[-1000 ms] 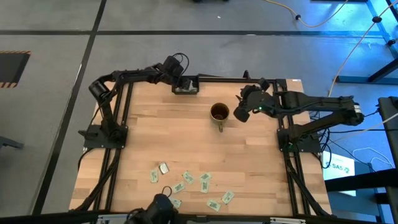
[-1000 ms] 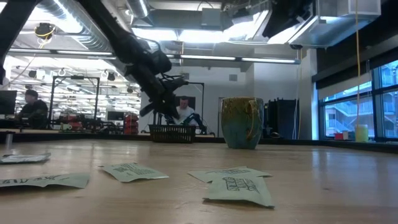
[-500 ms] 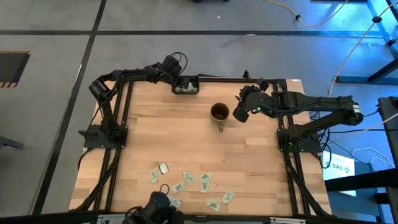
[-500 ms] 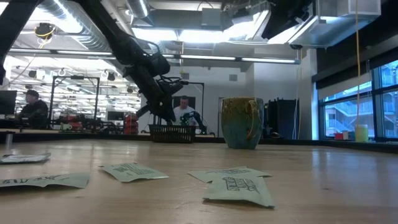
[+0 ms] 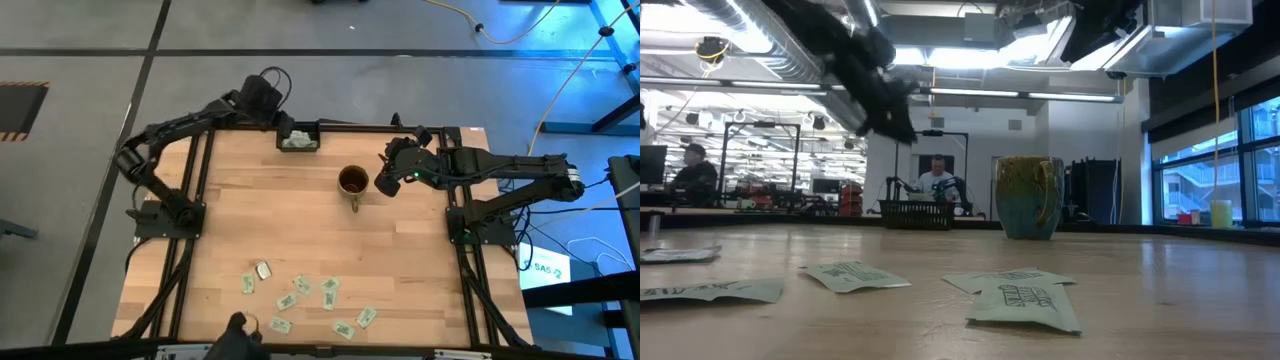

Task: Pick and place Stevia / Truvia into bins
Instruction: Put the stevia packet into the black container

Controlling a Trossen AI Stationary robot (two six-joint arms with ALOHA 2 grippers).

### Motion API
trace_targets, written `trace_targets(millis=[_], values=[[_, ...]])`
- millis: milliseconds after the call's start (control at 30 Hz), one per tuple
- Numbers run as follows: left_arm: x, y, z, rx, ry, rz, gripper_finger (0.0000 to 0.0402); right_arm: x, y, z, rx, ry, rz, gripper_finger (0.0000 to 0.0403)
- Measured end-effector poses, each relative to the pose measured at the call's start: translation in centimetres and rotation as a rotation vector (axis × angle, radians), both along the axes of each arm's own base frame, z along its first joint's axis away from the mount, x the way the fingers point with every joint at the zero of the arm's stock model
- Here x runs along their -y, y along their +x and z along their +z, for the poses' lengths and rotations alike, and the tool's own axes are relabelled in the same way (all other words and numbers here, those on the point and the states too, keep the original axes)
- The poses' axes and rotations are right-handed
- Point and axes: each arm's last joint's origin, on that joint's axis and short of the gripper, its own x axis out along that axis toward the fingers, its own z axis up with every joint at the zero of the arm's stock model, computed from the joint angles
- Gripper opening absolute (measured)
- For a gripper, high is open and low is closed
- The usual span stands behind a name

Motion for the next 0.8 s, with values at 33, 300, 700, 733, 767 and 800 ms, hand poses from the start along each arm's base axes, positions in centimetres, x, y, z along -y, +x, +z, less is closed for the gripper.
trace_targets(millis=[33, 300, 700, 733, 767, 800], values=[[0.8, -0.1, 0.9, 0.005, 0.030, -0.055, 0.0075, 0.0, 0.0, 0.0, 0.000, 0.000, -0.001, 0.0162], [10.3, -0.5, 5.3, -0.055, 0.241, -0.658, 0.0080, 0.0, 0.0, 0.0, 0.003, 0.001, -0.002, 0.0162], [21.0, -0.9, 4.0, -0.314, -0.010, -0.933, 0.0089, 0.0, 0.0, 0.0, 0.014, 0.010, -0.010, 0.0162], [21.7, -1.1, 3.5, -0.369, -0.016, -0.937, 0.0087, 0.0, 0.0, 0.0, 0.023, 0.017, -0.017, 0.0162], [22.5, -1.3, 3.0, -0.418, -0.020, -0.938, 0.0085, 0.0, 0.0, 0.0, 0.026, 0.020, -0.020, 0.0162], [23.2, -1.4, 2.6, -0.450, -0.017, -0.943, 0.0083, 0.0, 0.0, 0.0, 0.032, 0.024, -0.025, 0.0162]])
